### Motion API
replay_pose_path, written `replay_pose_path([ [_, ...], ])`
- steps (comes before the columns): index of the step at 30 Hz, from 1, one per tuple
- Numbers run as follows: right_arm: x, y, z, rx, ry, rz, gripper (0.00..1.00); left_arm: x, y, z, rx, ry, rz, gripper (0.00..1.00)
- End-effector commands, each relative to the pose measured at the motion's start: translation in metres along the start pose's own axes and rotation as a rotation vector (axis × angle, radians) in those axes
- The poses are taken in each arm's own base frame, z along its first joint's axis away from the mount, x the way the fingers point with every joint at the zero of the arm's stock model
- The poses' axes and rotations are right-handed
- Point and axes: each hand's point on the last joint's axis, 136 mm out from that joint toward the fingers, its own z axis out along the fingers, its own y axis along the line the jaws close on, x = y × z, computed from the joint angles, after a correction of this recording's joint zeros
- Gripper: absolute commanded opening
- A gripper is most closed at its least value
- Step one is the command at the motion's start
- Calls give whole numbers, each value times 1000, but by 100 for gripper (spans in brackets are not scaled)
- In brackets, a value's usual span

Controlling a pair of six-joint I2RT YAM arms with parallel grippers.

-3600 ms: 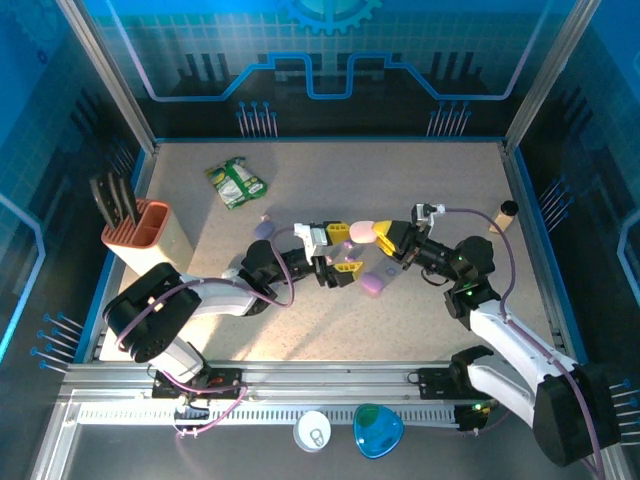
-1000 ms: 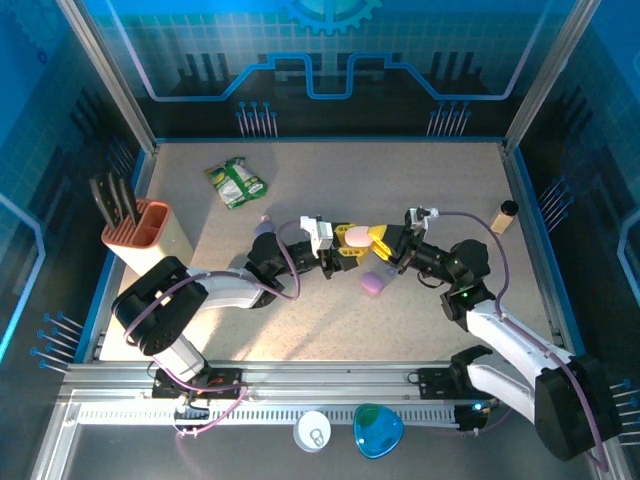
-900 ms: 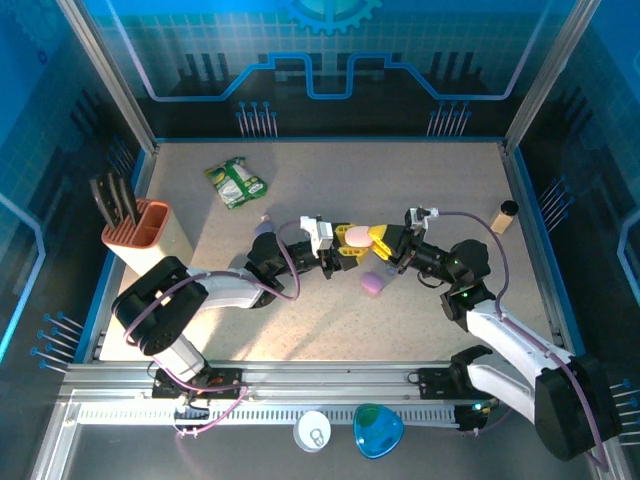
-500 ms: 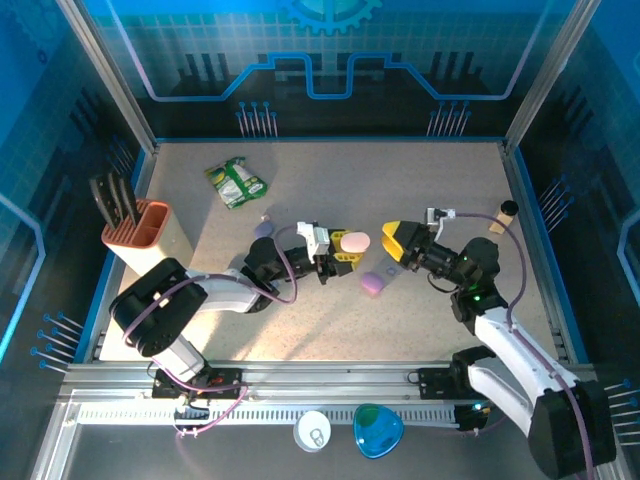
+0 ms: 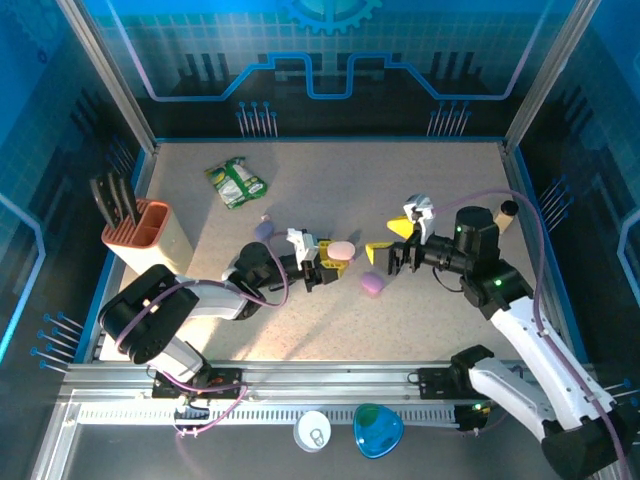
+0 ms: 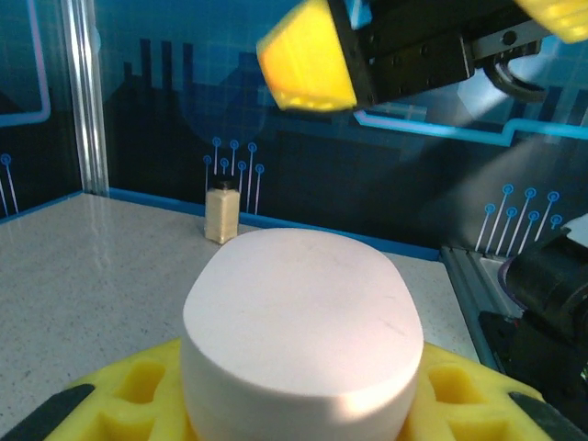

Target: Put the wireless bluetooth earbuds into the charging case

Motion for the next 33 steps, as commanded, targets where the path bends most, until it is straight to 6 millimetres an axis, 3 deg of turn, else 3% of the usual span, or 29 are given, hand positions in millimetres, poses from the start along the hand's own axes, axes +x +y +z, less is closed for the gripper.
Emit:
replay_pose_path([
  [1,21,2,6,36,116,-247,95,0,-7,-3,46,9,-18,33],
  [5,19,13,18,5,128,-343,93,-1,-11,-1,72,11,-31,33],
  [10,32,12,35,-14,184,-369,93,-4,-14,0,92,13,-40,34],
  [11,24,14,36,-11,172,-384,93,-4,-14,0,92,16,-43,34],
  [16,28,5,47,27,214,-416,94,-5,-18,0,115,21,-47,34],
  [22,22,2,51,43,197,-421,94,-4,-19,-1,119,22,-49,33],
  [29,38,27,57,-99,242,-452,95,-5,-14,1,99,23,-59,33],
  [33,42,16,63,-39,276,-462,95,-5,-16,0,104,21,-57,33],
])
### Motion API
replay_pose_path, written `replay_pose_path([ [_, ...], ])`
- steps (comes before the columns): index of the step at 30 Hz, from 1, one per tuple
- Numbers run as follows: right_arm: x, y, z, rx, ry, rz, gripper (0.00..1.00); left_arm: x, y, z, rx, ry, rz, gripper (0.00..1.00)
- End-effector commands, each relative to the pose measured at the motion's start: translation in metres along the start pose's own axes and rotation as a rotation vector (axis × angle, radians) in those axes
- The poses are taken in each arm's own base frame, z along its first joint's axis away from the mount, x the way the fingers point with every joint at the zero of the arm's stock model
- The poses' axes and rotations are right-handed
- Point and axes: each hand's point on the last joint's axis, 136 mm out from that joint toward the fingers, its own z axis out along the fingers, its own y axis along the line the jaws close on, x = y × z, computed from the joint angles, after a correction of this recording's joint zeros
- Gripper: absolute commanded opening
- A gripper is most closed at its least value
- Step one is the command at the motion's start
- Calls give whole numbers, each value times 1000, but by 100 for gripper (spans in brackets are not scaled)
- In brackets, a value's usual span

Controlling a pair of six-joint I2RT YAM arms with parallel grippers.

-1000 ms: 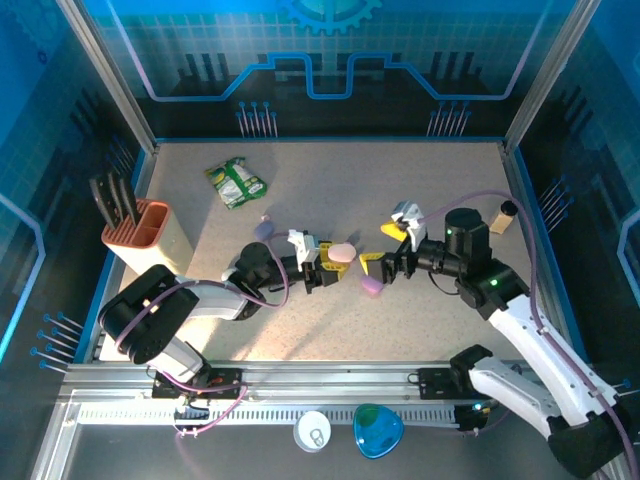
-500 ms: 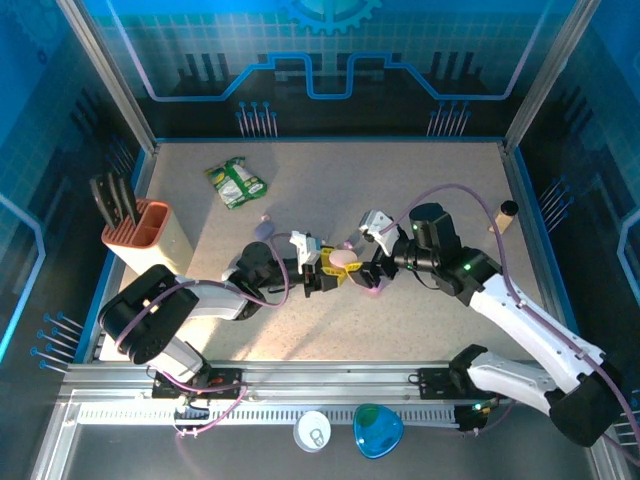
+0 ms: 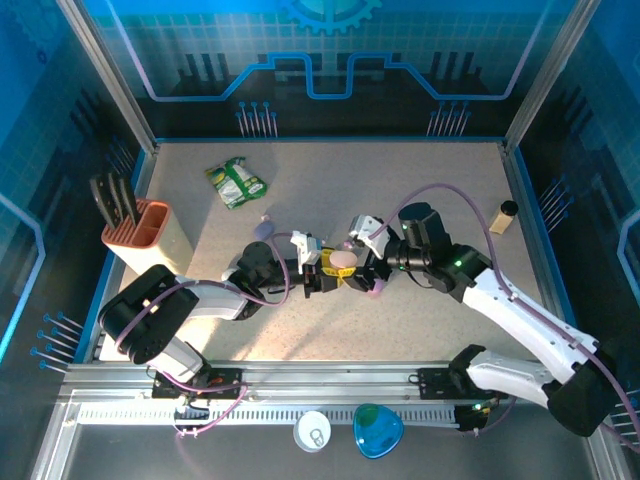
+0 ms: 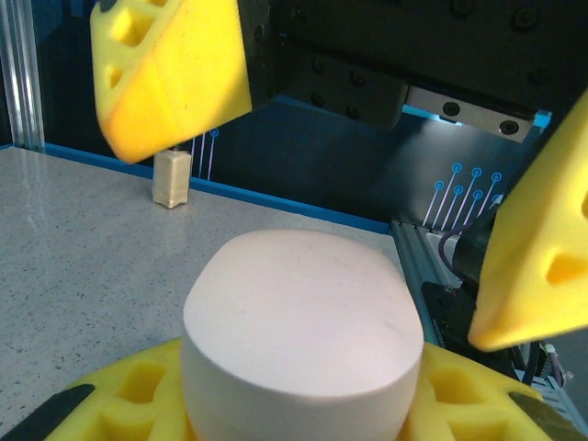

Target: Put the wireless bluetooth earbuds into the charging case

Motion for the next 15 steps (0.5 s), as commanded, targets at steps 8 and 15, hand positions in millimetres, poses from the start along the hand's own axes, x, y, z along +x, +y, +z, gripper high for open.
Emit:
replay_pose_path([
  [8,-20,-33,-9,175,-63,43,95,-13,-5,-5,19,-31,62,33],
  [15,-21,-51,-9,220,-88,140,94,-12,-9,-8,30,-31,68,32],
])
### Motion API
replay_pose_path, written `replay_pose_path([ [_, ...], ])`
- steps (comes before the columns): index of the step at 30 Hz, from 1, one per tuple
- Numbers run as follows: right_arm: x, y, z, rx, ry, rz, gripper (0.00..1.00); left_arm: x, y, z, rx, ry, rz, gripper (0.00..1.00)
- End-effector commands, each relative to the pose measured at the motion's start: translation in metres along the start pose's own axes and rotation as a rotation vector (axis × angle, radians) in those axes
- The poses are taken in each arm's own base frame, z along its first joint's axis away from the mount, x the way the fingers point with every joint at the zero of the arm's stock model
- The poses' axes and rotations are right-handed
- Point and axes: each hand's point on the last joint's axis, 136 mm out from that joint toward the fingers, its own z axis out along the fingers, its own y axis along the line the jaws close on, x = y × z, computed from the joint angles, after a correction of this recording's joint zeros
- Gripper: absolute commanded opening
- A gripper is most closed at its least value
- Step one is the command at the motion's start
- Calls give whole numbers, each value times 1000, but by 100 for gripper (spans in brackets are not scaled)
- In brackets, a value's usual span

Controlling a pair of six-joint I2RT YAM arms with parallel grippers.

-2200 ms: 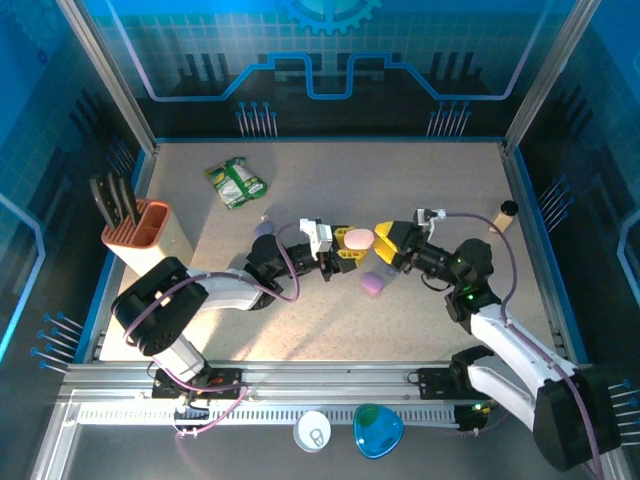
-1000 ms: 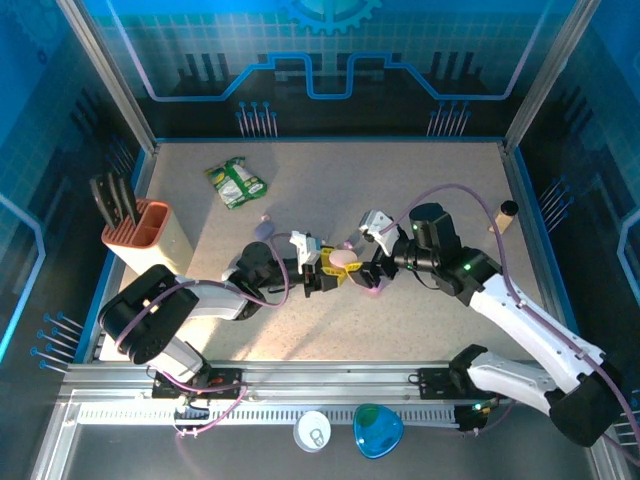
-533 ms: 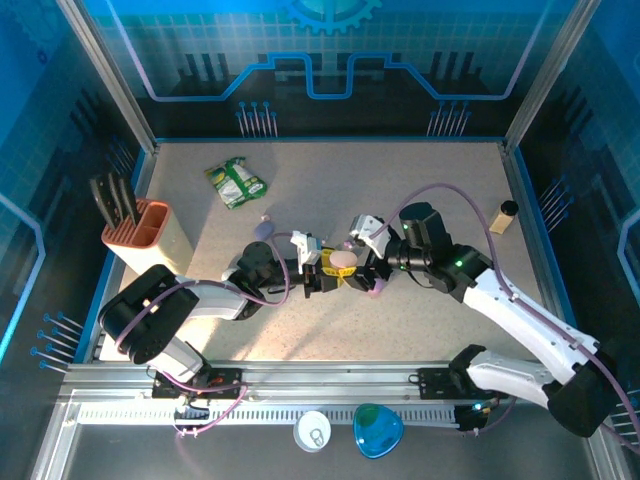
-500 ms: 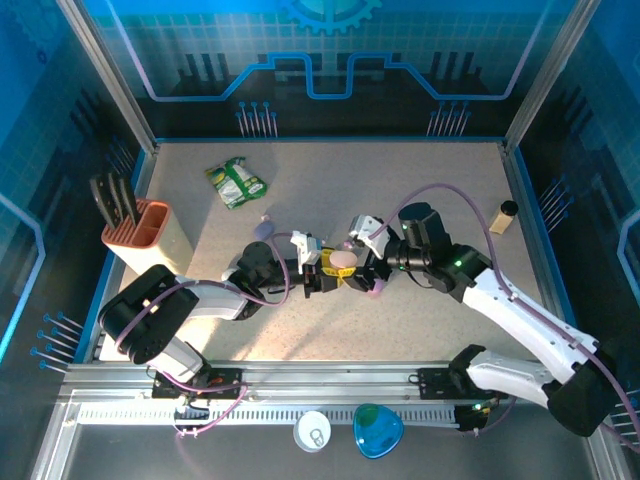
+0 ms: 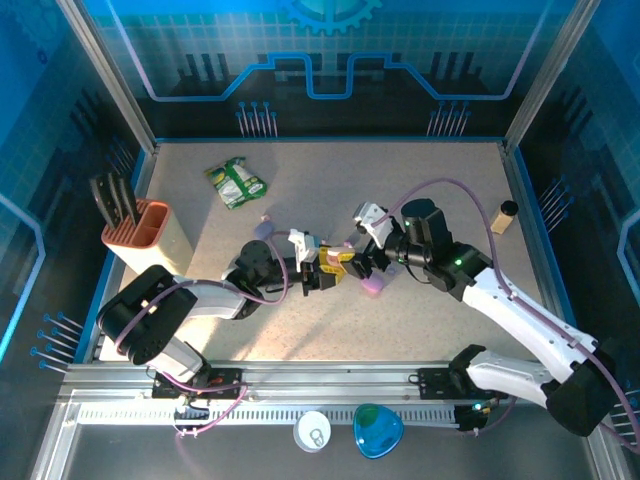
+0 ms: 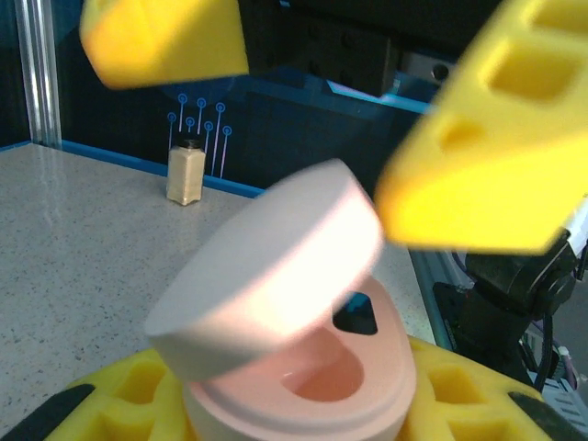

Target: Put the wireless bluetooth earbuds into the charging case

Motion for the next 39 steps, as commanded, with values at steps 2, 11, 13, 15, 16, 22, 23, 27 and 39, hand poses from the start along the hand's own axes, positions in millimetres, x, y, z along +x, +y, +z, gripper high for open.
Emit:
replay_pose_path([
  [2,-10,-22,1,87,-25,61,94,-12,-16,-5,54,-36,73,32],
  [11,-28,-14,-14,44,-114,50,98,-12,-10,-12,27,-42,71,32],
  [13,-33,-6,-23,1,-158,58,100,-13,-7,-14,12,-47,67,32],
  [15,-32,-7,-30,-11,-195,130,100,-14,-2,-19,-10,-59,65,32],
  [16,-30,-9,-33,-14,-206,174,100,-15,0,-22,-21,-67,63,32],
  [22,11,-50,-25,85,-200,577,98,-24,19,-46,-90,-115,64,32],
  [23,25,-57,-19,107,-173,662,96,-26,22,-50,-102,-119,70,32],
  [27,74,-62,12,134,-29,895,87,-38,35,-65,-157,-146,97,32],
  [39,135,-34,106,153,338,959,100,-62,46,-86,-230,-186,166,31],
])
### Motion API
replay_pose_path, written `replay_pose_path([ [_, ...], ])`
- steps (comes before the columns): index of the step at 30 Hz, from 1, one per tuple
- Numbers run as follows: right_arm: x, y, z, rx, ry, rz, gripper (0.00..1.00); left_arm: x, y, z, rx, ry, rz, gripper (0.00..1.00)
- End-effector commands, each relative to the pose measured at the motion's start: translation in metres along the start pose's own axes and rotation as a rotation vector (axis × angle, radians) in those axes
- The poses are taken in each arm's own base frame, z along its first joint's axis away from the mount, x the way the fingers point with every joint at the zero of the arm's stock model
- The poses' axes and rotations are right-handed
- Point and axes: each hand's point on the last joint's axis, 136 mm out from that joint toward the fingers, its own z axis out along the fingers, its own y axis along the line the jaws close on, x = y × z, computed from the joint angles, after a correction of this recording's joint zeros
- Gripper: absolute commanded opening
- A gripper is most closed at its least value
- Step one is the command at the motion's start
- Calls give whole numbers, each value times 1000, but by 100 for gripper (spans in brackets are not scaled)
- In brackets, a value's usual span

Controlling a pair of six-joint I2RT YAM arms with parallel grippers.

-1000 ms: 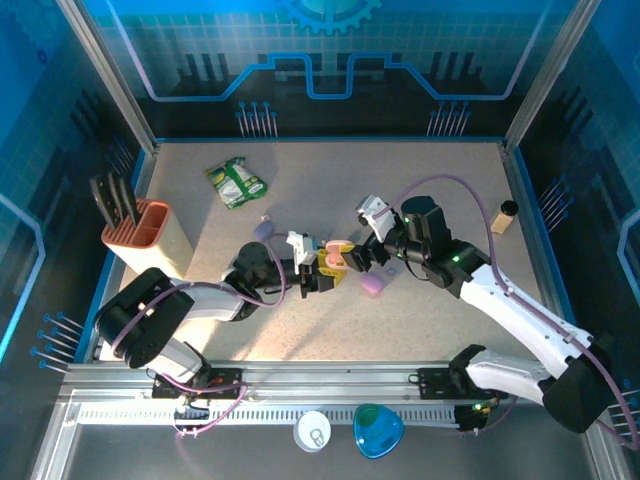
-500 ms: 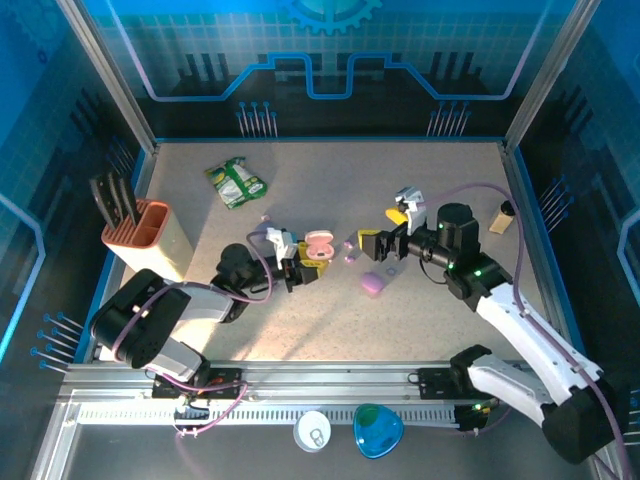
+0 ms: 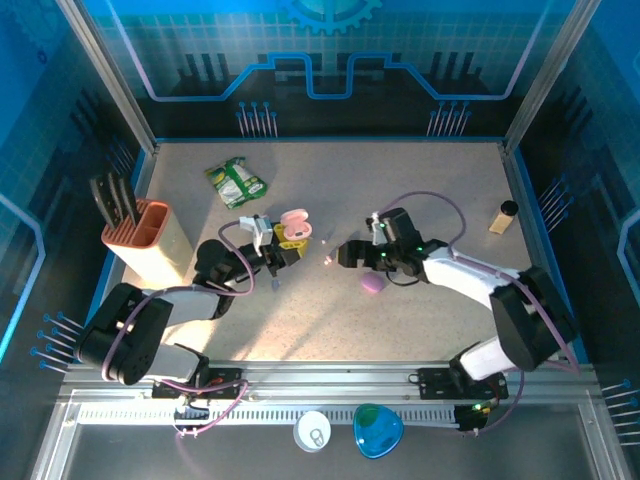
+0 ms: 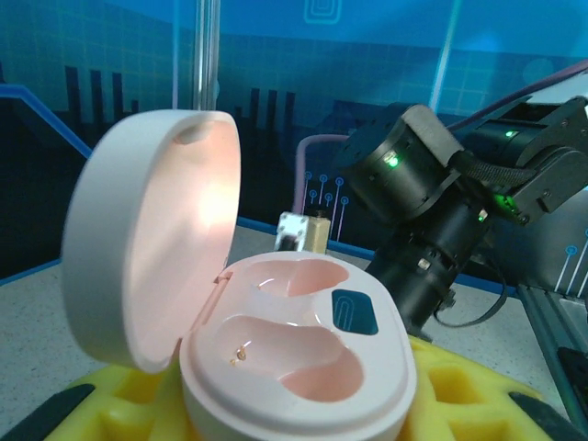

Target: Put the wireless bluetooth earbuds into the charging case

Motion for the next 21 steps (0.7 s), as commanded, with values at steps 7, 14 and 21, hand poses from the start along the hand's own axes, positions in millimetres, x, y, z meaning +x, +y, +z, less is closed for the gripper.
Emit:
replay_pose_path([
  [7,-26,28,48,-51,-11,35,88,-18,-6,-10,6,-38,82,31],
  [14,-22,29,78,-42,61,79,54,-23,-7,-13,-4,-30,111,31],
  [21,-16,20,90,-12,91,118,52,-19,-6,-11,2,-18,106,31],
])
